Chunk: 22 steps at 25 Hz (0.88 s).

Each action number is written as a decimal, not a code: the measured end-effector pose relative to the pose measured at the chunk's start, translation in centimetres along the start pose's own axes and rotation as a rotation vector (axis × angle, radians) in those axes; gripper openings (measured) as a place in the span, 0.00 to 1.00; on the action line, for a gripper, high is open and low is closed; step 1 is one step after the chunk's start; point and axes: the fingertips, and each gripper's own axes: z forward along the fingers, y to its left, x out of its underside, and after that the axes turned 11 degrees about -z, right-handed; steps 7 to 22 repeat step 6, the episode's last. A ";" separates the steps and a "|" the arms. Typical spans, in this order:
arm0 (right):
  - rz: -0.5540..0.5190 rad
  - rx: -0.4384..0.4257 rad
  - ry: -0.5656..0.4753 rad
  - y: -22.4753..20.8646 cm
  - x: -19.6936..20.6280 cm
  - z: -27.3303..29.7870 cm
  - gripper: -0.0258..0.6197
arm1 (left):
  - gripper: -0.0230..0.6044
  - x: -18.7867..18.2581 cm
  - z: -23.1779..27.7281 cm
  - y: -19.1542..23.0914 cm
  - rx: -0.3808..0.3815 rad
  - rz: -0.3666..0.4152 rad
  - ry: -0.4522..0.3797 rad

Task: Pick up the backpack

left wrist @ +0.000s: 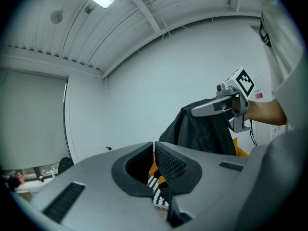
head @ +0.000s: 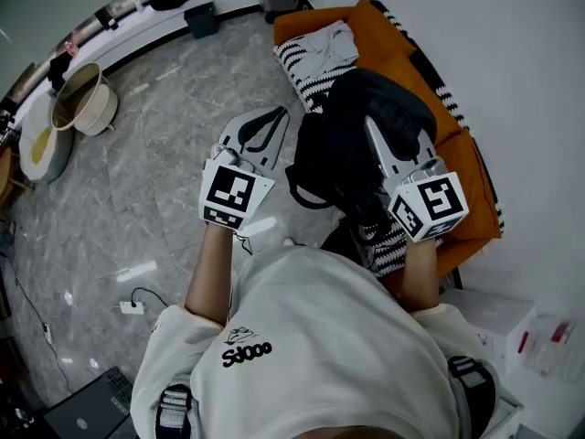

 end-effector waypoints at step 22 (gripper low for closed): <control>0.007 -0.002 0.007 -0.4 0.2 0.6 0.14 | 0.08 -0.1 0.5 0.4 0.003 -0.001 0.006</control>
